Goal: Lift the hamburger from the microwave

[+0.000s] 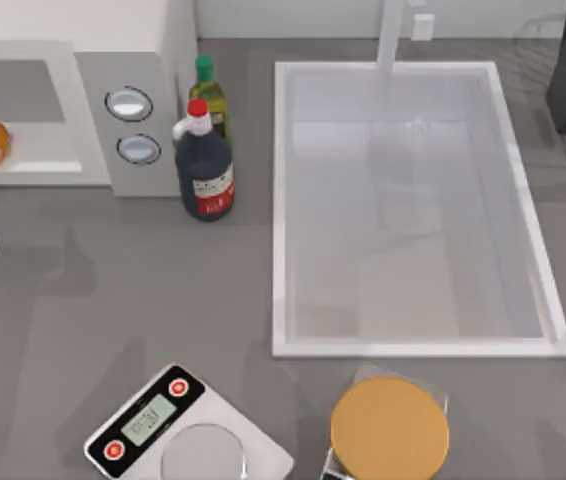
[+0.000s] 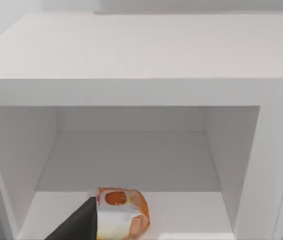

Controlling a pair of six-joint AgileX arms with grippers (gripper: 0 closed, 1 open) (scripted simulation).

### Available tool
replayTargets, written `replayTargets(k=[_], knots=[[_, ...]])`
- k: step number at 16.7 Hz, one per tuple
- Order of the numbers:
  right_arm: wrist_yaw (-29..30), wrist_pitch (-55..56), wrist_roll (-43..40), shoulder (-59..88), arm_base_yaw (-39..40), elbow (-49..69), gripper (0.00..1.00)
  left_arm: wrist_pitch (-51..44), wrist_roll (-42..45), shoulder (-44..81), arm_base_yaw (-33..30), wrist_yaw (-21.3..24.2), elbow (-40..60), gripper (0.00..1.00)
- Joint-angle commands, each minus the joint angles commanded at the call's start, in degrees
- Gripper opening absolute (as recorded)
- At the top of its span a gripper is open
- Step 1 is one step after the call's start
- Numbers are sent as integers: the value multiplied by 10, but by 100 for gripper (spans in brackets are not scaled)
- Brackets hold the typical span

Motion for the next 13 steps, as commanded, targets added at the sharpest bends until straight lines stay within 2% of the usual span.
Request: replayTargets(k=[13], knots=[[0, 0, 0, 0, 0, 0, 100, 362, 24, 734, 52, 62, 265, 100]])
